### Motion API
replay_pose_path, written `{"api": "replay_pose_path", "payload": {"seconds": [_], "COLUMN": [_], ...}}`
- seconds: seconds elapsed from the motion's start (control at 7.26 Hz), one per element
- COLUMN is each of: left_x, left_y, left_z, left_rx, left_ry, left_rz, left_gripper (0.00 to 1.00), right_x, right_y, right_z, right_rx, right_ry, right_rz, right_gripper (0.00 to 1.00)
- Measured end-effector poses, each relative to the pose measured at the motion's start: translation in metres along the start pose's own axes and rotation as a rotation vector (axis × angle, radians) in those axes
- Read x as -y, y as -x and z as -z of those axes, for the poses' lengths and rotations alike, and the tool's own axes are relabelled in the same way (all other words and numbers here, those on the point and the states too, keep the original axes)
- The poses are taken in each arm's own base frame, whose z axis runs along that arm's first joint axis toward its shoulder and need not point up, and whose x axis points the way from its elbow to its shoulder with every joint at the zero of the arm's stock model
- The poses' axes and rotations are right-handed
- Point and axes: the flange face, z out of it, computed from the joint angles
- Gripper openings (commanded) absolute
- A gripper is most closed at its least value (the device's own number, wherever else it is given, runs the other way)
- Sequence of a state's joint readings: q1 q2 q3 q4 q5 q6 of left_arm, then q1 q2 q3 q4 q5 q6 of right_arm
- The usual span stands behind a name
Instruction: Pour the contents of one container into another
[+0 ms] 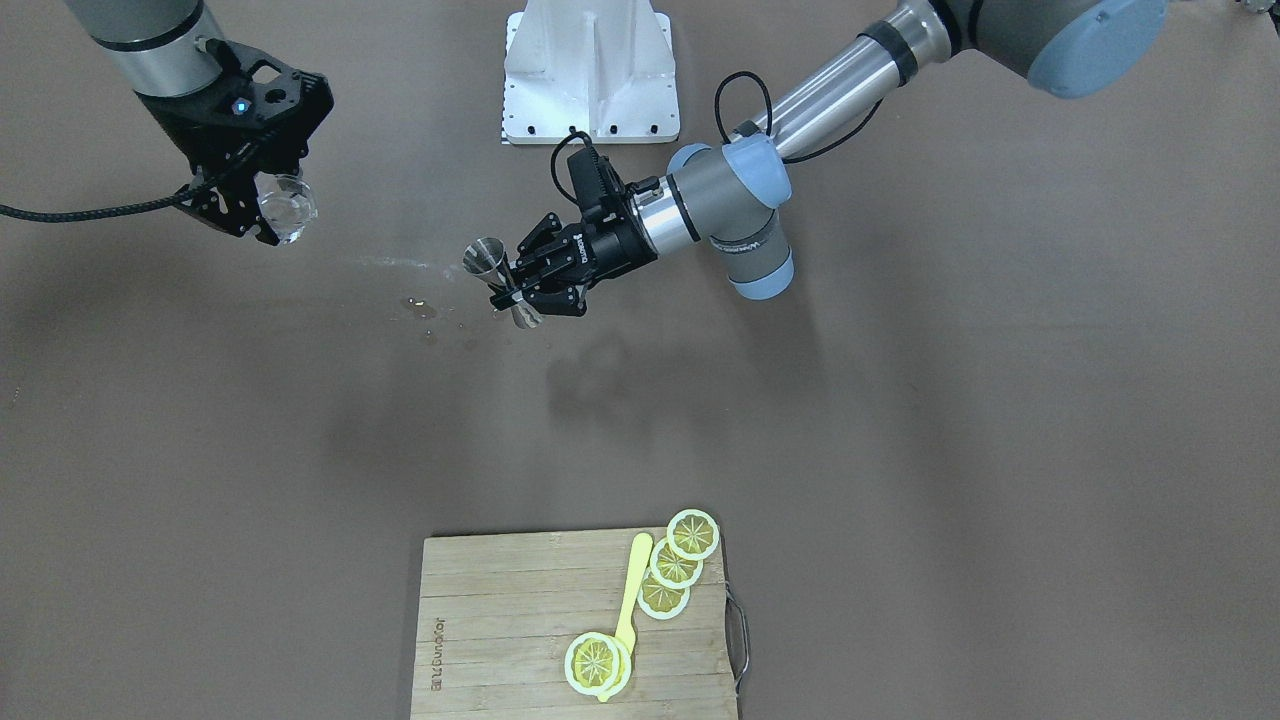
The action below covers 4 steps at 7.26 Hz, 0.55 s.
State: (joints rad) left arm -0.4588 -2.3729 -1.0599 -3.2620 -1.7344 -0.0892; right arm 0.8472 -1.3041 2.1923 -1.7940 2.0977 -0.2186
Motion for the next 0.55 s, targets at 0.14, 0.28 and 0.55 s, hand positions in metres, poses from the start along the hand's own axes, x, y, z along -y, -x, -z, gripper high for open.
{"api": "replay_pose_path", "payload": {"seconds": [0.14,0.28,0.55], "left_x": [-0.007,-0.013,-0.024], "left_y": [0.001,0.002,0.004], "left_z": [0.017,0.034,0.077], "left_rx": [0.015,0.034,0.114], "left_ry": [0.000,0.001,-0.004], "left_rz": [0.001,0.004,0.011], "left_gripper": [0.00,0.00,0.00], "right_x": [-0.038,-0.074,-0.137], "right_y": [-0.011,-0.019,-0.043], "right_z": [-0.009,-0.017,-0.022], "right_rx": [-0.011,-0.017,-0.030], "right_ry": [-0.039,-0.073,-0.133], "right_rz": [-0.003,-0.006,-0.038], "right_gripper": [0.00,0.00,0.00]}}
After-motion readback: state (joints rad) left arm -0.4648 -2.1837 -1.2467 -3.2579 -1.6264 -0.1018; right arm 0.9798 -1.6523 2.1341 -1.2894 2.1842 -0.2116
